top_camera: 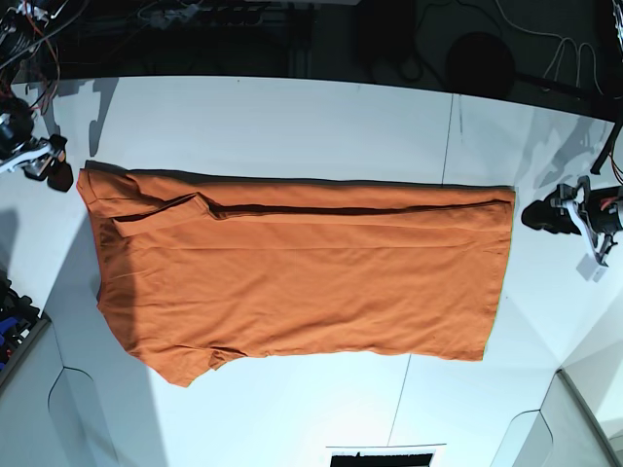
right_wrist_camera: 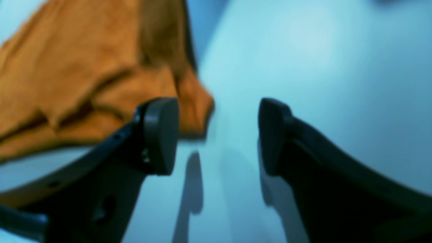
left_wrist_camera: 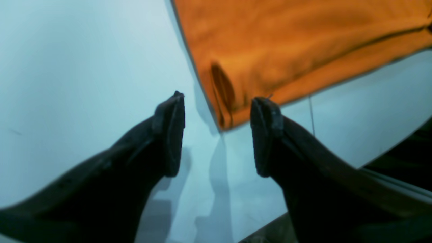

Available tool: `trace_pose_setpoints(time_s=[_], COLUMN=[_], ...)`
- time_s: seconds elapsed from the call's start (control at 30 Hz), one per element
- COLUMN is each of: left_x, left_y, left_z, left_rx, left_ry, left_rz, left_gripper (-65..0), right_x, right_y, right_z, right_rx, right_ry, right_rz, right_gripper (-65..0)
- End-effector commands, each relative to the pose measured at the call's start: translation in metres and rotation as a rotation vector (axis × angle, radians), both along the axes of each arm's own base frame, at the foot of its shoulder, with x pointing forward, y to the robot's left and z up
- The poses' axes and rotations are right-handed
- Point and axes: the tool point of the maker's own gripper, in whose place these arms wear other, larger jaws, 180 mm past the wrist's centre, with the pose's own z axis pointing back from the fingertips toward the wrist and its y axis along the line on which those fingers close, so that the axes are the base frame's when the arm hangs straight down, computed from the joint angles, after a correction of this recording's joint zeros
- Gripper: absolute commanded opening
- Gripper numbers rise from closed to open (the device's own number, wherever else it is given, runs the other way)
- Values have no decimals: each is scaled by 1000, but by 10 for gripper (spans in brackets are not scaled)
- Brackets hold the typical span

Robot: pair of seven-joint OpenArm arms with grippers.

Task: Layout the t-shirt on the table in an organized manner, then fold the t-shirt properly
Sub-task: 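Regrasp the folded edge with both grippers and pull it taut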

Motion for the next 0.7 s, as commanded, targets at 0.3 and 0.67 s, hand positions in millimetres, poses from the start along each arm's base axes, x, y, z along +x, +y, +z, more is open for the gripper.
trace_pose_setpoints(time_s=[0.3, 0.67], left_x=[-4, -1], left_y=[-12, -41], left_z=[-10, -39], left_rx=[-29, -21], left_ry=[-6, -18], left_rz=[4, -3], left_gripper=[-312, -312], right_x=[1, 11], right_y=[8, 51], right_z=[-1, -18], right_rx=[28, 73], right_ry=[-34, -6], right_rz=[-21, 93], right_gripper=[-281, -281])
